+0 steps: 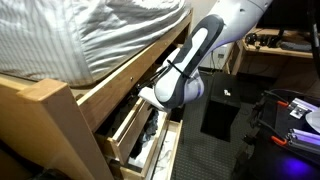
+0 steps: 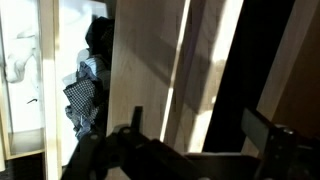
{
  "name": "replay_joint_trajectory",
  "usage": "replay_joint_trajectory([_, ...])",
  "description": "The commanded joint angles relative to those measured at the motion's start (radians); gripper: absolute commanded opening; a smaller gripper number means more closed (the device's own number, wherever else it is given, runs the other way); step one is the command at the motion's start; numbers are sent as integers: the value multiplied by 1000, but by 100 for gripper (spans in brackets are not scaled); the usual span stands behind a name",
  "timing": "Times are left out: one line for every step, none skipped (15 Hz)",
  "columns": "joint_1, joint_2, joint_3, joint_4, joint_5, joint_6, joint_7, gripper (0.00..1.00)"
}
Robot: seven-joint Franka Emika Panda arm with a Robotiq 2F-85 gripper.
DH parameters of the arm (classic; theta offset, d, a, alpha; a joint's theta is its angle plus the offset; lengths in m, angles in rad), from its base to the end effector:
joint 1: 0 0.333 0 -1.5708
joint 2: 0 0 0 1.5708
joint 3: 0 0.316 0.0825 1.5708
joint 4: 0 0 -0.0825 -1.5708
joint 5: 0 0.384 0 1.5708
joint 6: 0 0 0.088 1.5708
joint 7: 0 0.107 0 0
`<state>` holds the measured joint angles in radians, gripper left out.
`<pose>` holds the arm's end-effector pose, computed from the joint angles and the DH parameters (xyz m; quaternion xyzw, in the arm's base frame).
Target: Open fully the top left drawer, close the top right drawer then also close the top left drawer
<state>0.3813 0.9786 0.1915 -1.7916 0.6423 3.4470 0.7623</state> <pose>0.5792 0.2754 0.0740 -0.8354 0.4577 -0.1890 0.2384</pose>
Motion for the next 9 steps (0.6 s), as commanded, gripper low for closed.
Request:
replay_joint_trajectory([66, -40, -95, -36, 90, -156, 17, 100])
replay_joint_trajectory([54, -40, -86, -44, 79, -151, 11, 100])
replay_joint_trajectory([69, -41, -110, -55, 93, -136, 12, 100])
replay_joint_trajectory([67, -42, -113, -59, 92, -132, 9, 100])
replay_joint_trajectory([65, -47, -116, -82, 94, -105, 7, 100])
replay_joint_trajectory([72, -46, -127, -88, 97, -89, 5, 100])
replay_joint_trajectory([83, -36, -147, -96, 93, -24, -4, 100])
replay_joint_trajectory([57, -29, -134, -100, 70, 14, -14, 100])
replay_joint_trajectory([-2, -35, -97, -115, 52, 42, -46, 100])
